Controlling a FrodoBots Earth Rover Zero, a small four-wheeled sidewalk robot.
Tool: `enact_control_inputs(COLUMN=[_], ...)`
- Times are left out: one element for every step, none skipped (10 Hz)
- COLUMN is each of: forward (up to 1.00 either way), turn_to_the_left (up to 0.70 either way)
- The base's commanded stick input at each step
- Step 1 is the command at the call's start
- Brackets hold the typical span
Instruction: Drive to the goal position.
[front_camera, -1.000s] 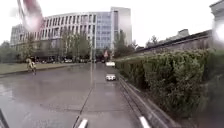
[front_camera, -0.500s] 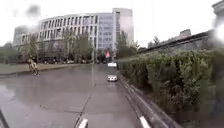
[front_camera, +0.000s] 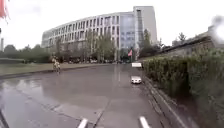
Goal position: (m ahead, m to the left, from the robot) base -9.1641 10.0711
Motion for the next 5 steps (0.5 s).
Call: enact_control_inputs(forward=[0.7, 0.7, 0.7, 0.7, 0.7], turn_to_the_left=[0.35, 0.35, 0.35, 0.35, 0.35])
